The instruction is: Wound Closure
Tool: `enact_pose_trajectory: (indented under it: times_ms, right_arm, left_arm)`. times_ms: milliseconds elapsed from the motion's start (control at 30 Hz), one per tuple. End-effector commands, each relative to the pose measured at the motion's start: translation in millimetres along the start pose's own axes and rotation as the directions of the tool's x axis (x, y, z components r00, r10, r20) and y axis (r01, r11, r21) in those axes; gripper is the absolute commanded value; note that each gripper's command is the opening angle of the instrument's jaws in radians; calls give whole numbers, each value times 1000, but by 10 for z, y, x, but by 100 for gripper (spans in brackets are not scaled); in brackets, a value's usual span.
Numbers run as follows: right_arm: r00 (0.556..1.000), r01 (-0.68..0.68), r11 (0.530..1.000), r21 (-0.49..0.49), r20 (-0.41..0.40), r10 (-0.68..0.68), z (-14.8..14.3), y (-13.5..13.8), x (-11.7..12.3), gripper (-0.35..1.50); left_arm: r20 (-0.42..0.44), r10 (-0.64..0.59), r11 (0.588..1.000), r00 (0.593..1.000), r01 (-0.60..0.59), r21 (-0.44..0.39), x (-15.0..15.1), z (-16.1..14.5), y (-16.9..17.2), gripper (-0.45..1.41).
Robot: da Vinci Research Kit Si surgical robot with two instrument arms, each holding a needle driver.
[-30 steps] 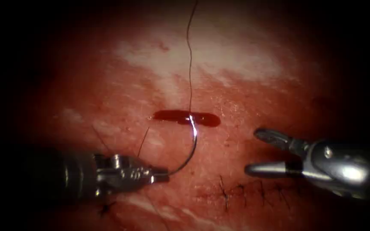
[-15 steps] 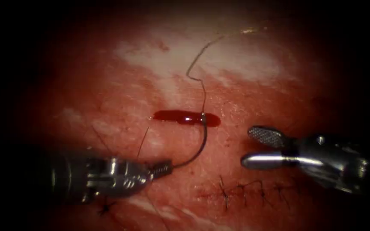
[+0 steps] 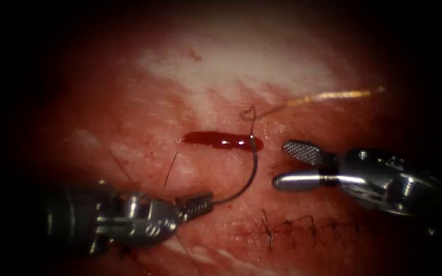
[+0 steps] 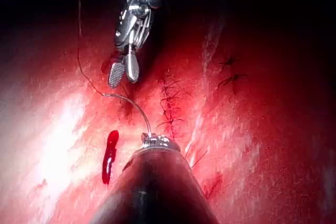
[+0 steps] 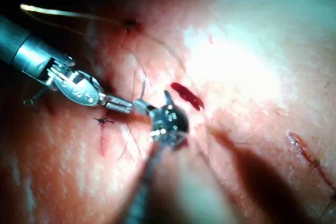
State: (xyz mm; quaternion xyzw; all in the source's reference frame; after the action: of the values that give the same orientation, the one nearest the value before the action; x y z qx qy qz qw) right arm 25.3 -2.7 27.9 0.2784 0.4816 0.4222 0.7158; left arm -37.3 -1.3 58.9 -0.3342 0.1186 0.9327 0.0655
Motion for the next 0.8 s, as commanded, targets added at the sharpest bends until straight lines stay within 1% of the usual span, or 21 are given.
enact_pose_trajectory:
  times_ms: [33,133,267,533,667,733,767,800]
  right_arm:
    - [1000,-2,1000,1,-1,2,12,-2,-4,84]
    - [1000,-5,1000,-8,6,5,24,-10,-3,86]
    - [1000,-8,1000,-16,24,8,29,-15,-4,84]
    - [999,-9,999,-43,33,11,41,-10,-8,82]
    - [999,-11,999,-45,33,12,43,-13,-8,82]
    - [999,-13,999,-46,32,14,44,-14,-6,72]
    - [999,-14,999,-47,32,15,45,-14,-6,62]
    - [999,-14,999,-48,31,16,46,-15,-5,39]
  left_arm:
    - [1,0,1000,1000,0,0,1,7,6,-45]
    - [4,-2,1000,1000,2,1,1,7,6,-45]
    - [5,-2,1000,1000,2,2,0,7,6,-45]
    - [0,-2,1000,1000,2,3,5,3,6,-45]
    - [-3,-5,1000,1000,5,4,7,3,6,-45]
    - [-3,-5,1000,1000,5,4,7,3,6,-45]
    - [-3,-5,1000,1000,5,4,7,3,6,-45]
    - [-2,-5,1000,1000,5,4,8,3,6,-45]
